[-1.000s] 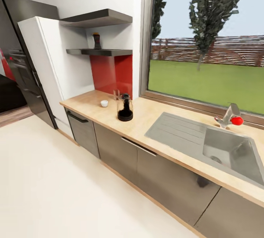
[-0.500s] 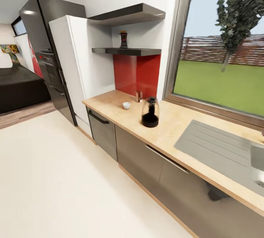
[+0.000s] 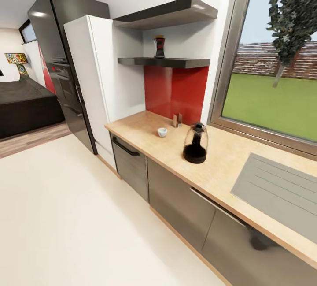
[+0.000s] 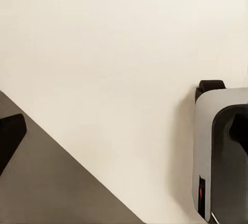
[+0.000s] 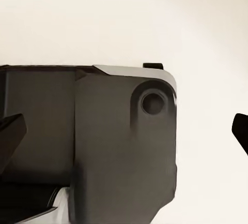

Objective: Set up a coffee station on the kitchen countertop: keep the coffee maker on the countertop, move the bottle of coffee from the kitchen shelf to the counter next to the coffee maker, place a paper coffee filter on top of the coffee maker, put the saucer next to the coffee maker with the coffee cup on the saucer, and place the electric kettle next to the coffee maker.

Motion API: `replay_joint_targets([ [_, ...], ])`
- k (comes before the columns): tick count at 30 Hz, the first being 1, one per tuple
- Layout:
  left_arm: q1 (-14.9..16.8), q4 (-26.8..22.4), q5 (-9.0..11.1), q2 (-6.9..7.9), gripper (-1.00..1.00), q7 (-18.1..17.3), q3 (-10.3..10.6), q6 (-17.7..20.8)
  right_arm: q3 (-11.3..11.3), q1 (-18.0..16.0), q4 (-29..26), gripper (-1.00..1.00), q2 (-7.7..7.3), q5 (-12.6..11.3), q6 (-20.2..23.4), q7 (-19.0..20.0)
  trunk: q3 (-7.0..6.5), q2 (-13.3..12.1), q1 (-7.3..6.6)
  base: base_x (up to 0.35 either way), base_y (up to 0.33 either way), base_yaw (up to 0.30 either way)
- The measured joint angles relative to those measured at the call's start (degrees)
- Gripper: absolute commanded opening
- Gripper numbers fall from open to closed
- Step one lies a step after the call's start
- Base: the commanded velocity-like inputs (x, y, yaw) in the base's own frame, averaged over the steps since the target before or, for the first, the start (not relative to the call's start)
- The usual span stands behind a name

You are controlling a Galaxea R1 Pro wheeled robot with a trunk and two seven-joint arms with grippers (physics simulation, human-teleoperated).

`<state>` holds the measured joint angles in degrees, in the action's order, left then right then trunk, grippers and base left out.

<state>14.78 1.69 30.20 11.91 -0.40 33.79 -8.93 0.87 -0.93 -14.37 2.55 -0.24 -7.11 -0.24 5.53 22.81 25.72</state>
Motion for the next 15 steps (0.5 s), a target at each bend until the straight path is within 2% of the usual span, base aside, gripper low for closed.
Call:
replay_joint_targets([
  [15, 0.00, -0.05, 0.09, 0.01, 1.00, 0.04, 0.00, -0.10, -0.27, 0.00, 0.10, 1.00, -0.25, -0.14, 0.00, -0.15, 0.00, 0.00, 0.00, 0.300, 0.190, 0.000],
])
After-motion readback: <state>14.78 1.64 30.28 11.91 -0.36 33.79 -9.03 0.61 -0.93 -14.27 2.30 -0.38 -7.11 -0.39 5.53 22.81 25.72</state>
